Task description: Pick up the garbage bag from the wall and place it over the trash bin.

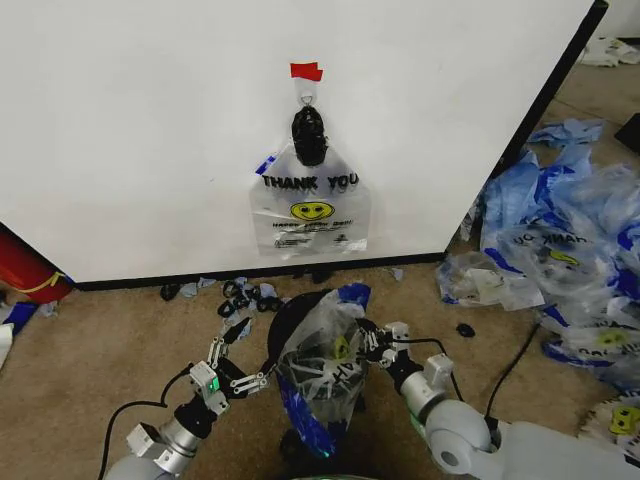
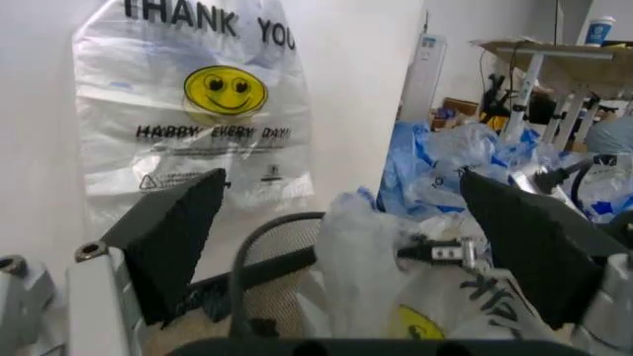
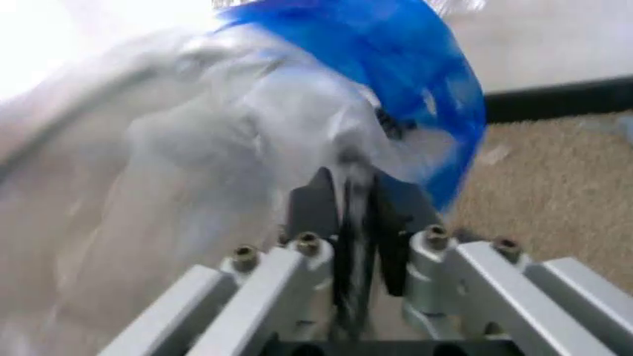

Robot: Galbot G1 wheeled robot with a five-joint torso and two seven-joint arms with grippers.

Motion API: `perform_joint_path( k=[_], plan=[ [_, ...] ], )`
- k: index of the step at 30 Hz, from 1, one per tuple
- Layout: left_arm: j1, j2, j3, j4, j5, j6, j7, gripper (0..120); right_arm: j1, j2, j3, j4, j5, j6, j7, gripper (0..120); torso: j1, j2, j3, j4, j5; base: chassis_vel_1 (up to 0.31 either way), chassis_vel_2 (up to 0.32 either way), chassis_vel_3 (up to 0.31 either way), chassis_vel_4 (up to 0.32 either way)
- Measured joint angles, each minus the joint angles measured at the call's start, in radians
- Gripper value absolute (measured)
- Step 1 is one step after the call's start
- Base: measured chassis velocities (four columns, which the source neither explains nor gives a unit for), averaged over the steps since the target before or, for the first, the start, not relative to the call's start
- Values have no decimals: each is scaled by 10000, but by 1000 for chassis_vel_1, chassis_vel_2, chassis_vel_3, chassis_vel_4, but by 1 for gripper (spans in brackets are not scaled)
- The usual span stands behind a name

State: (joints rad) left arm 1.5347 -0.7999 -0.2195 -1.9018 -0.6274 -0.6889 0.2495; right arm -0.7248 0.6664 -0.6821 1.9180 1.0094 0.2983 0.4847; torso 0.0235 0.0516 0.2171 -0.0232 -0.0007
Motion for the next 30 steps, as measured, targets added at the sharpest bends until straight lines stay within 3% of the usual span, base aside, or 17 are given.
perform_joint_path(
  k=[3, 7, 11, 14, 17, 21, 25, 30],
  plan=[
    [45, -46, 1, 42, 47, -20, 6, 94, 39, 42, -11, -22, -28, -5, 11, 19, 0, 0, 0, -1, -1, 0, 0, 0, 0],
    [157, -205, 12, 215, 142, -106, 92, 94, 33, 41, 21, 30, -110, -22, 75, 39, 0, 0, 0, -3, -3, 0, 0, 0, 0],
    [173, -262, 16, 293, 167, -142, 136, 94, -32, 20, 89, 110, -171, -29, 115, 47, 0, 0, 0, -4, -5, 0, 0, 0, 0],
    [189, -348, 25, 406, 220, -200, 154, 94, -165, 12, 257, 205, -223, -30, 158, 64, 0, 0, 0, -4, -4, 0, 0, 0, 0],
    [209, -367, 27, 443, 236, -212, 157, 94, -213, 0, 330, 258, -231, -30, 168, 68, 0, 0, 0, -4, -4, 0, 0, 0, 0],
    [236, -382, 18, 501, 268, -242, 162, 94, -791, -113, 1071, 896, -366, -116, 488, 88, 0, 0, -1, -2, -3, 0, 0, 0, 0],
    [177, -348, 1, 497, 259, -242, 146, 94, -1410, -253, 1672, 1594, -370, -367, 922, 98, 0, 0, -1, -4, -4, 0, 0, 0, 0],
    [39, -378, 36, 546, 247, -232, 125, 94, -2518, -221, 2577, 3032, -26, -1636, 2638, 100, -1, 1, -2, -7, -7, 0, 0, 0, 0]
  ],
)
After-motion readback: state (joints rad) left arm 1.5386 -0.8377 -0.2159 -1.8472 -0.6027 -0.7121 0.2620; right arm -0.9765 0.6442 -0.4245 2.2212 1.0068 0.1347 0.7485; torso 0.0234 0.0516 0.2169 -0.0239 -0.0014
